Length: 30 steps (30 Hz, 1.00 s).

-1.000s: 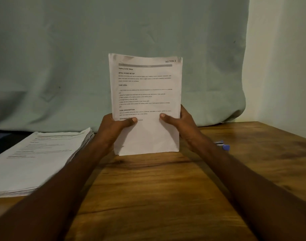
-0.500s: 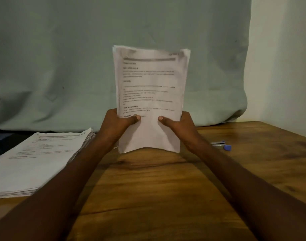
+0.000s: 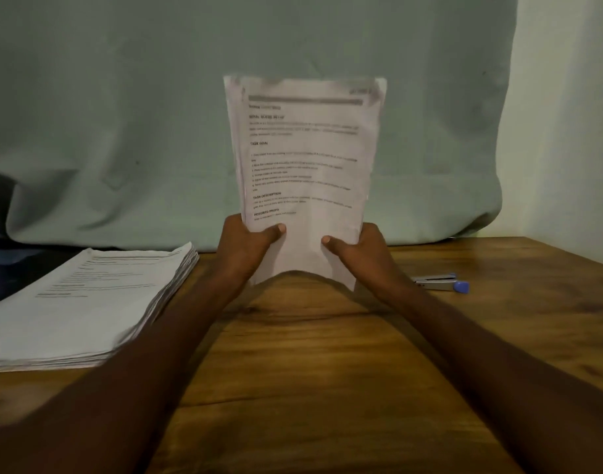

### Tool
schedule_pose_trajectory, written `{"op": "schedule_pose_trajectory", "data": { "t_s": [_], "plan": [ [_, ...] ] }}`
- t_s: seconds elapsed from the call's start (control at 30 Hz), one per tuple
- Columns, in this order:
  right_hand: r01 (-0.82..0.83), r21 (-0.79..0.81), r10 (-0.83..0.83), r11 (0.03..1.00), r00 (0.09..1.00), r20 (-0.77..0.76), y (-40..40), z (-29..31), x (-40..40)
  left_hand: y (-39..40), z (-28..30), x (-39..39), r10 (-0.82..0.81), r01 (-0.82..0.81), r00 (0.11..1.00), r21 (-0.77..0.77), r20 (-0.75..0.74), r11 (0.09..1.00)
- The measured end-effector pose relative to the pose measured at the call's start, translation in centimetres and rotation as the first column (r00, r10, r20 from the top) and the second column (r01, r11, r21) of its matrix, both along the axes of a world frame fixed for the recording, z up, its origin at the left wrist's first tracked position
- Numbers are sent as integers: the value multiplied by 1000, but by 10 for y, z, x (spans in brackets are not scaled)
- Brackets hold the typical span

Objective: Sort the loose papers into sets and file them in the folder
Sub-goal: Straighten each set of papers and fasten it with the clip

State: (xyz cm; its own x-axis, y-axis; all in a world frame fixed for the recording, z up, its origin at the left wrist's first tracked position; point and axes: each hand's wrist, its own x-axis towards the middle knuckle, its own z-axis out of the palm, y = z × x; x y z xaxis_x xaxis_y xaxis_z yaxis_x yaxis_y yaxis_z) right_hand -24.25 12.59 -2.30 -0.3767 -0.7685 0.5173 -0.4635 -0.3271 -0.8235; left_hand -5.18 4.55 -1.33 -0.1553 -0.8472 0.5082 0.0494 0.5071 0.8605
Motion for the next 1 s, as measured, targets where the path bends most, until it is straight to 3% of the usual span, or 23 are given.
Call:
{"op": "schedule_pose_trajectory", "data": {
  "t_s": [0.07,0.17,0.23,0.3,0.4,0.57,0.7,0.77,1.0],
  "plan": [
    [11,21,-11,1000,1000,-9,-2,0,0,-3,-2,0,21,-21,1000,9,1,1000],
    [40,162,-37,986,999,-21,-4,-10,3,-8,-13,0,56,-65,990,65,133,996],
    [76,133,-74,988,997,-18,-5,-10,2,-7,-14,-1,81,-90,981,43,177,995],
    [98,100,-92,990,993,-68,-6,-6,1,-6,-11,-1,80,-86,982,27,173,996],
    [124,223,-82,967,979,-186,-3,-9,-2,-6,-15,-3,87,-104,973,69,212,992],
    [139,183,-96,973,970,-225,-1,-4,-4,-4,-14,-3,37,-45,991,65,128,997],
    [143,276,-82,951,972,-222,-2,-9,-6,-1,-19,-2,-31,12,992,151,122,989],
    [136,298,-82,945,979,-189,-2,-10,-6,-1,-17,0,-81,73,996,190,37,979],
    [-52,326,67,944,997,-34,4,-5,-6,1,6,7,-15,13,994,-19,-112,1000]
  ]
}}
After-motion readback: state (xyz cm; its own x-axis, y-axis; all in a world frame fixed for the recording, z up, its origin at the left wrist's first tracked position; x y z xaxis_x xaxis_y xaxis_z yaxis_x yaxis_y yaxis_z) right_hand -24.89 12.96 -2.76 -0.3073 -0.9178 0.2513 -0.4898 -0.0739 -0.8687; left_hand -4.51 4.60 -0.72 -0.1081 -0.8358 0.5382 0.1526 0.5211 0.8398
